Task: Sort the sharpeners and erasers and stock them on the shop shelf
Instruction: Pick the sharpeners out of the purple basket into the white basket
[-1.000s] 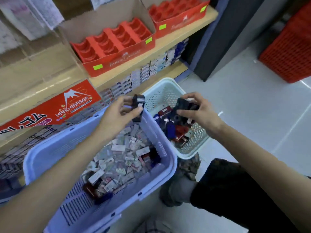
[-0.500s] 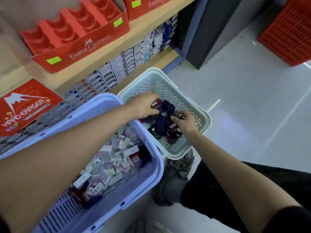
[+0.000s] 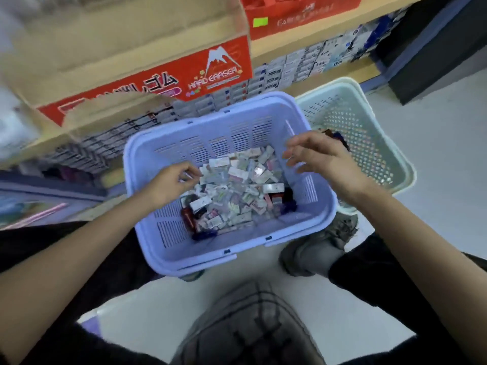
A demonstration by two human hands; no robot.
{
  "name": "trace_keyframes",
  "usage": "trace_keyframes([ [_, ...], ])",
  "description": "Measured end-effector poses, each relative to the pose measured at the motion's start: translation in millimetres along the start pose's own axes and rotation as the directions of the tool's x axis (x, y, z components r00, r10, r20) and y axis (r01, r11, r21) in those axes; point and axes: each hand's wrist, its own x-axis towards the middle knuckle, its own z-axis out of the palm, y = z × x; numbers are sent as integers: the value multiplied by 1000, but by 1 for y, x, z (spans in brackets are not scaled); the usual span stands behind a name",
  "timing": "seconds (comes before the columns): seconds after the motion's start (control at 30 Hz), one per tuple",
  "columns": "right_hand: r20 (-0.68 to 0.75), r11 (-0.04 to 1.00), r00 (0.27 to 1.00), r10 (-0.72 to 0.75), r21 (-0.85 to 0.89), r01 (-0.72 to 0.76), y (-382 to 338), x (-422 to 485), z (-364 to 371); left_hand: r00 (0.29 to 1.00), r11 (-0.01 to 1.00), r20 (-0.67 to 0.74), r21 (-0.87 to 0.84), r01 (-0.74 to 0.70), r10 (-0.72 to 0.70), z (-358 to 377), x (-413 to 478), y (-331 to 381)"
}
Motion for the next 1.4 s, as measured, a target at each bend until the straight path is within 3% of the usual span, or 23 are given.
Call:
trace_keyframes([
  [0.07,171,984,978,117,-157,-91,16,21,40,1000,999,17,50,14,-15,-3,-16,-16],
  [0.13,313,929,916,250,-344,-136,45,45,83,990,965,-53,238,-113,129,-7,-31,-23],
  [0.2,368,839,839,400,-517,-173,78,64,128,902,805,-193,548,-228,387,-12,-43,-36],
  [0.27,341,779,790,509,-572,-255,112,77,164,823,739,-349,663,-120,447,-15,-51,-53],
  [0.33,256,749,790,557,-565,-345,140,85,190,831,829,-479,557,40,282,-6,-53,-68],
  [0.43,130,783,832,539,-443,-438,163,91,214,834,997,-550,37,65,-34,11,-52,-74],
  [0.5,76,829,868,491,-346,-439,163,92,226,822,977,-554,-212,15,-133,13,-49,-72],
  [0.57,35,840,880,474,-319,-439,163,95,237,819,963,-549,-271,12,-165,13,-47,-73],
  [0.77,-53,834,903,426,-365,-415,176,96,258,819,962,-550,-273,8,-163,16,-47,-76],
  [0.93,18,854,880,475,-252,-456,178,96,253,811,964,-565,-266,-10,-148,18,-46,-82],
  [1.1,127,840,850,512,-283,-464,173,90,246,812,962,-566,-272,-22,-141,17,-46,-82],
  [1.2,154,841,828,540,-129,-525,152,84,231,799,964,-583,-266,-18,-145,16,-47,-77],
  [1.27,125,884,875,467,-66,-463,131,79,211,730,986,-669,-158,46,-141,15,-50,-65],
  [1.33,82,935,932,353,8,-355,101,70,178,640,1000,-768,-2,15,-11,12,-52,-48],
  [1.37,51,956,956,290,41,-292,86,64,158,626,997,-776,75,-28,76,12,-51,-39],
  [1.4,15,971,973,232,57,-232,72,58,136,659,988,-737,129,-86,153,13,-49,-32],
])
